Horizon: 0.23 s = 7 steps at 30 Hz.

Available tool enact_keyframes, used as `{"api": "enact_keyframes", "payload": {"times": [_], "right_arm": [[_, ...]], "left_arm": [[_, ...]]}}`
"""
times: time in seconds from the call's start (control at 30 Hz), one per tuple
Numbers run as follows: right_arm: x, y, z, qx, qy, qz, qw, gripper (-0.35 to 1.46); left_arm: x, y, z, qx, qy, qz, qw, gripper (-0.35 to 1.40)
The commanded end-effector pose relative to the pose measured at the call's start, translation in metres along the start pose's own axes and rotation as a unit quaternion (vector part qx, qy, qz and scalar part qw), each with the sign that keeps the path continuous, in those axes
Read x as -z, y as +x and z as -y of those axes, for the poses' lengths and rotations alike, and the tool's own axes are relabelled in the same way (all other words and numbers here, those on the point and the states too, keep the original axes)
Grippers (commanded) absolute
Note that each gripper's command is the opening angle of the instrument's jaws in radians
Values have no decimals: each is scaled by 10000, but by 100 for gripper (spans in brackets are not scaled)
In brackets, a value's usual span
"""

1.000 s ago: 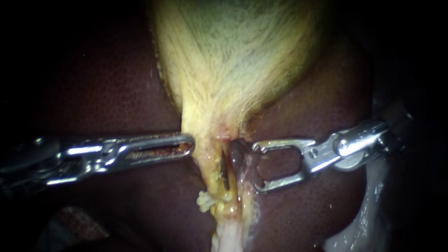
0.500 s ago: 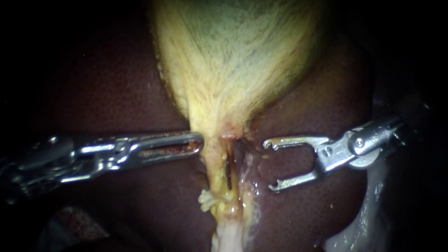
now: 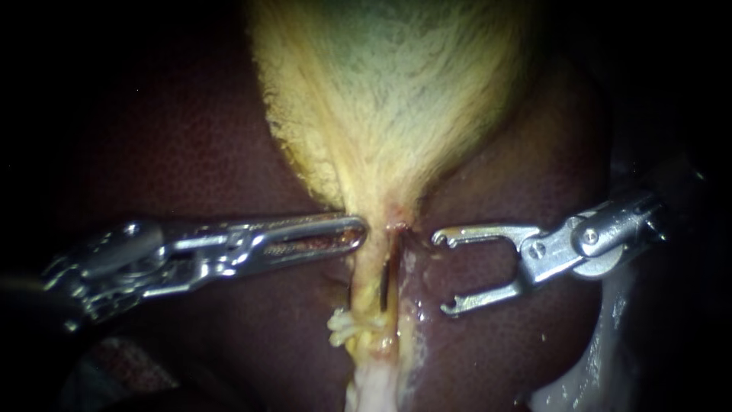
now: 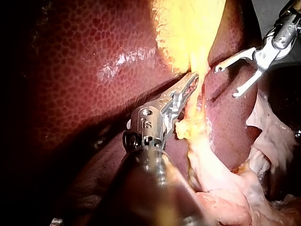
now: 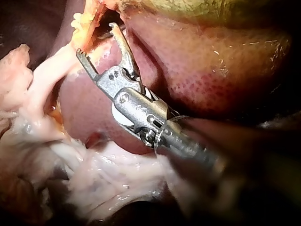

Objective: Going back second clip left tube

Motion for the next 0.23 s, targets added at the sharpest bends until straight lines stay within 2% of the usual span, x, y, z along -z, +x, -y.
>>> {"api": "enact_keyframes", "payload": {"times": [0.03,0.23], "right_arm": [[0,1,0,-2,2,-1,10000,60],[3,1,2,-2,10,-4,10000,60]], "left_arm": [[0,0,0,-3,5,-4,10000,-35],[-2,0,-1,-3,5,-3,10000,-35]]}}
